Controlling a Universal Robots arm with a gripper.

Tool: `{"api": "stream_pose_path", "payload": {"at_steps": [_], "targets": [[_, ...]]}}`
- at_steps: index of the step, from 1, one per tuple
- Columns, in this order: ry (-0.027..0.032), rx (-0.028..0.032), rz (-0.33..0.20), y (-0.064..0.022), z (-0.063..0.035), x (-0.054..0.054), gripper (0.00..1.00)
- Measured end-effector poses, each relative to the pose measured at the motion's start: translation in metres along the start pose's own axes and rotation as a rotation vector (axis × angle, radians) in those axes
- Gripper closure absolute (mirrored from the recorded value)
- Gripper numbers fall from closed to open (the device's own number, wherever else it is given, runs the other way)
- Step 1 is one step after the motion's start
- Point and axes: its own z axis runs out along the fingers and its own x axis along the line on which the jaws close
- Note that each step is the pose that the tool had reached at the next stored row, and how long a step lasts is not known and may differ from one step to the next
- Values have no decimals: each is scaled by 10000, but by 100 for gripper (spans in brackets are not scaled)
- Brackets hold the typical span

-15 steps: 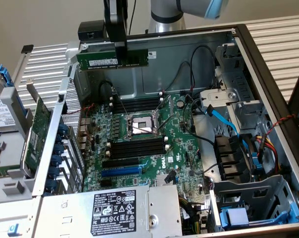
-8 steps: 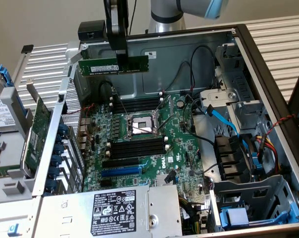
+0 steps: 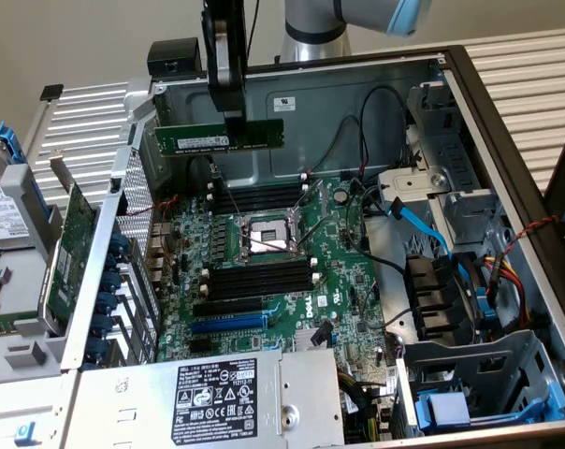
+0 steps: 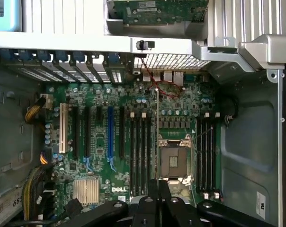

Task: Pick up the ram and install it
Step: 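Pick up the ram and move it above insertion slot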

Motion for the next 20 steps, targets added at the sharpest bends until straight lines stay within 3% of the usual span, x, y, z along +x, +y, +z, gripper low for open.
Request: {"api": "stream_pose_path", "payload": {"at_steps": [5, 9, 13, 16, 20], "targets": [[-47, -5, -45, -63, 74, 9, 88], [-37, -10, -90, -67, 119, 25, 88], [78, 24, -99, -69, 144, 28, 88], [280, 53, -98, -69, 157, 29, 88], [293, 31, -109, -85, 160, 38, 88]]}}
